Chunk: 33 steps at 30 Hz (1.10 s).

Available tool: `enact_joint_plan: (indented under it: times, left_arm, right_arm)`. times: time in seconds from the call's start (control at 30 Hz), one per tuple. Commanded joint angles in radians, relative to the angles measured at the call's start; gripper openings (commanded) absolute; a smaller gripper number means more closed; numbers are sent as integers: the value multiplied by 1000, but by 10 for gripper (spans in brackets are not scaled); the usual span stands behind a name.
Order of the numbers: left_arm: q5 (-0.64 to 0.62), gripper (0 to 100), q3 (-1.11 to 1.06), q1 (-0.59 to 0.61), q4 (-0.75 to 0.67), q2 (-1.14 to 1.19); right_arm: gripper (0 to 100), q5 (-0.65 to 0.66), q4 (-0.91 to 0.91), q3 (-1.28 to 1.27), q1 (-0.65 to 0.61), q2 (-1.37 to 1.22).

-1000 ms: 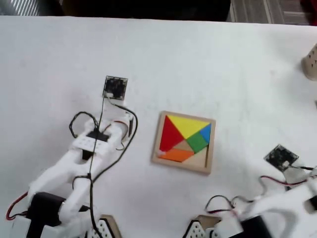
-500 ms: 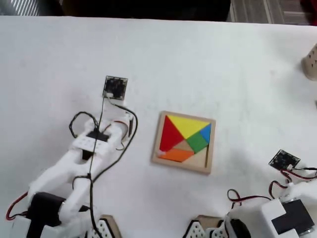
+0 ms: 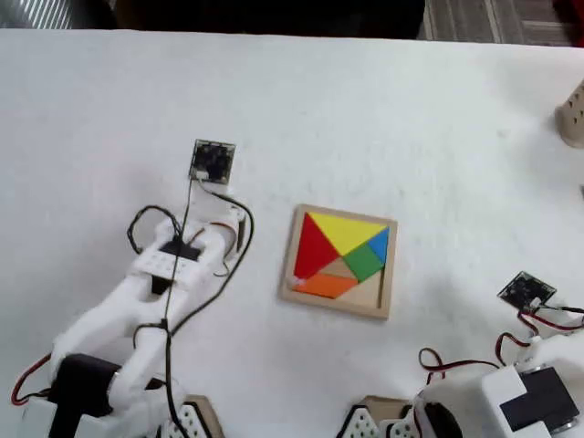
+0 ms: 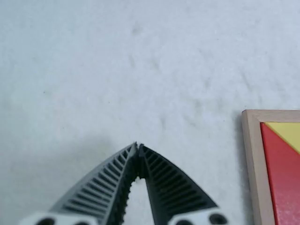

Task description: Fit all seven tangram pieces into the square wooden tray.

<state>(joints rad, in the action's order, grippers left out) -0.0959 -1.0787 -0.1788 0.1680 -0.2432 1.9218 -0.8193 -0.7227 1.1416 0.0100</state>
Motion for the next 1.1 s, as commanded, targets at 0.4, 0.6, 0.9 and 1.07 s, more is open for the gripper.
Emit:
enact_joint_plan:
  times: [0.4, 0.6, 0.9, 1.07]
  left_arm:
    - [6, 23, 32, -1, 0, -7]
    - [6, 23, 31, -1, 0, -7]
    - [6, 23, 31, -1, 0, -8]
    - [6, 23, 31, -1, 0, -8]
  right_arm:
    - [238, -206, -147, 28, -2, 148]
    - [211, -422, -286, 23, -38, 248]
    - [205, -505, -159, 3, -108, 116]
    - [208, -500, -79, 3, -130, 62]
